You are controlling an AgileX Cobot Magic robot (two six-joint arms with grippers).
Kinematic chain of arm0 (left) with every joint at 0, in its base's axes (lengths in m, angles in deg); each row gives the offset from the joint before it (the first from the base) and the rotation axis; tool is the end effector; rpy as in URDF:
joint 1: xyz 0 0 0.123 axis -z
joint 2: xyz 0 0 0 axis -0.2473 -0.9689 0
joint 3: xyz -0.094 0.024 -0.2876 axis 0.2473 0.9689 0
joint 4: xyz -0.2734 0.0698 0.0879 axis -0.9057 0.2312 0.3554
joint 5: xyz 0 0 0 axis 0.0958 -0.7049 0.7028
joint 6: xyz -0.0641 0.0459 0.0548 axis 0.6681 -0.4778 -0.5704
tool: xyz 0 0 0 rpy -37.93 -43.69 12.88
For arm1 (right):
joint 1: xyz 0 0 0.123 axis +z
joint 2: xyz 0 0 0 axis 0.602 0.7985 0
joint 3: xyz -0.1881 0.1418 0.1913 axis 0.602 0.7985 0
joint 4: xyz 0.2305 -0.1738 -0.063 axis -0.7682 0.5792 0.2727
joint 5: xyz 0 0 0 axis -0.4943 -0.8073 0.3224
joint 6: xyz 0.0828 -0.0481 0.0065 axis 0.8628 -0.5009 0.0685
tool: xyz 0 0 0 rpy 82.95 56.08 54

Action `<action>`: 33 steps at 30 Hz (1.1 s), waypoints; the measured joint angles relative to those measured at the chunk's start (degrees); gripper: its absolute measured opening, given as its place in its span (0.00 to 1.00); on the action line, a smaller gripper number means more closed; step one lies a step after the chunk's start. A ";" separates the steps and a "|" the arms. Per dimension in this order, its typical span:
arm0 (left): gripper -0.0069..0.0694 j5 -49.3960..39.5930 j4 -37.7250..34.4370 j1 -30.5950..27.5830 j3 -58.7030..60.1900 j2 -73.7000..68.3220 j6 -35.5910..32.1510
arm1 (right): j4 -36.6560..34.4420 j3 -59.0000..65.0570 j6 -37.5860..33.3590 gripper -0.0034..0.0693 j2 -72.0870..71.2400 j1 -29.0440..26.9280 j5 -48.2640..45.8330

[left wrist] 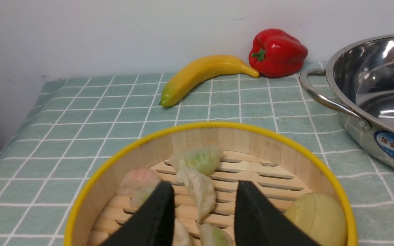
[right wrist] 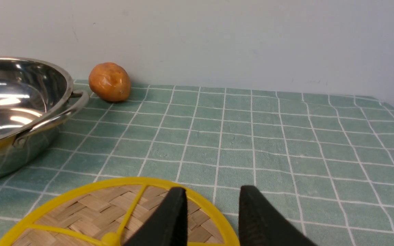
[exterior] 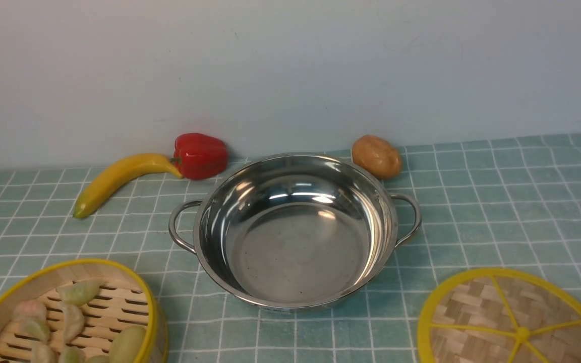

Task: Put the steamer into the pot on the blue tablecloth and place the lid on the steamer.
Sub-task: 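Grasp the rim of the steamer basket holding the buns with the left gripper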

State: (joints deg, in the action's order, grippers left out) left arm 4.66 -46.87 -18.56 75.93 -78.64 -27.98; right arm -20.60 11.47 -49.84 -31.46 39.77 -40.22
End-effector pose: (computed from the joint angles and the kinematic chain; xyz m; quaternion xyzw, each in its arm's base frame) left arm 0.0843 0.0073 0.1799 -0.0070 0.7882 0.0467 0.6136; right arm 0.0845 0.0046 0.1775 0.0048 0.7942 0.0365 0.6066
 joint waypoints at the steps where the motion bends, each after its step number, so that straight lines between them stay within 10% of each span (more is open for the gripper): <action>1: 0.41 0.00 0.00 0.00 0.00 0.00 0.00 | 0.00 0.00 0.00 0.38 0.00 0.00 0.00; 12: 0.41 7.06 -12.19 0.00 0.00 0.00 1.92 | 0.00 0.00 0.00 0.38 0.00 0.00 0.00; 21: 0.41 19.92 -39.00 0.00 0.00 0.00 9.60 | 0.00 0.00 0.00 0.38 0.00 0.00 0.02; 33: 0.41 10.82 -36.46 0.00 -6.46 0.05 9.34 | 0.00 0.00 0.00 0.38 0.00 0.00 0.02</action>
State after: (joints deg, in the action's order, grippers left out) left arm 15.48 -83.33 -18.56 69.47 -78.60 -18.64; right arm -20.60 11.47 -49.84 -31.46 39.77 -40.20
